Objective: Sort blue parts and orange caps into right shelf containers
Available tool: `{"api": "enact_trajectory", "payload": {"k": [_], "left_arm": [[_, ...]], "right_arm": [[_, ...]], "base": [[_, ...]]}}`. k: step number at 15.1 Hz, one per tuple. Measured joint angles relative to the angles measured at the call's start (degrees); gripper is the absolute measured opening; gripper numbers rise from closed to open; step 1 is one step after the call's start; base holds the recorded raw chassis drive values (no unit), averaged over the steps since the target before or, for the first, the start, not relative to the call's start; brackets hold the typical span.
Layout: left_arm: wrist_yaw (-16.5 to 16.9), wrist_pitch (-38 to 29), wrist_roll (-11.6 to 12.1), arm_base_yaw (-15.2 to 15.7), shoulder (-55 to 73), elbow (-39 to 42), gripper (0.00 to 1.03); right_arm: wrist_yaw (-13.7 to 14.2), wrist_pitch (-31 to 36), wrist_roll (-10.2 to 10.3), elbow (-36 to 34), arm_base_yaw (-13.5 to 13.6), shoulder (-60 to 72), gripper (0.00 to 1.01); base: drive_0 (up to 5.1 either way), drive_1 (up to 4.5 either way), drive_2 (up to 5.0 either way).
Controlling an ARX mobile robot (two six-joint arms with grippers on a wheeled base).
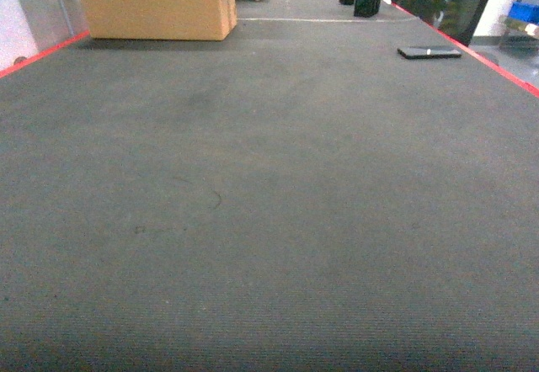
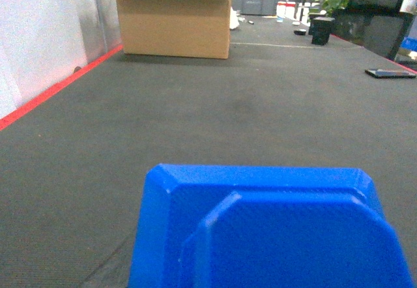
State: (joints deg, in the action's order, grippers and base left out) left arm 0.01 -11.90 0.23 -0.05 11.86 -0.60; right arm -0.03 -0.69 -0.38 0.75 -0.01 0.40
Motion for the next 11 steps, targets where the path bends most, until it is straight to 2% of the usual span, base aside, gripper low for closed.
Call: {"api": "enact_trajectory", "payload": {"k": [3, 4, 5, 11], "left_arm": [[0.0, 4.3, 0.0, 0.0, -3.5, -0.1, 0.42], [0.0, 13.2, 0.0, 0.0, -10.2, 0.0, 0.42], [0.0, 11.0, 0.0, 0.0, -11.5, -0.1, 0.42], [0.0, 12.7, 0.0, 0.0, -11.5, 0.0, 0.42]], "right_arm": [[0.0, 0.4, 0.0, 0.0, 0.0, -0.1, 0.42], [0.0, 0.3, 0.0, 0.0, 0.0, -0.1, 0.42], [0.0, 0.3, 0.1, 0.0, 0.0, -0.1, 0.42], [0.0, 0.3, 0.1, 0.0, 0.0, -0.1, 0.42]], "base": [[0.0, 0.0, 0.0], [0.0, 0.0, 0.0], [0.0, 0.0, 0.0], [0.0, 0.0, 0.0]]}}
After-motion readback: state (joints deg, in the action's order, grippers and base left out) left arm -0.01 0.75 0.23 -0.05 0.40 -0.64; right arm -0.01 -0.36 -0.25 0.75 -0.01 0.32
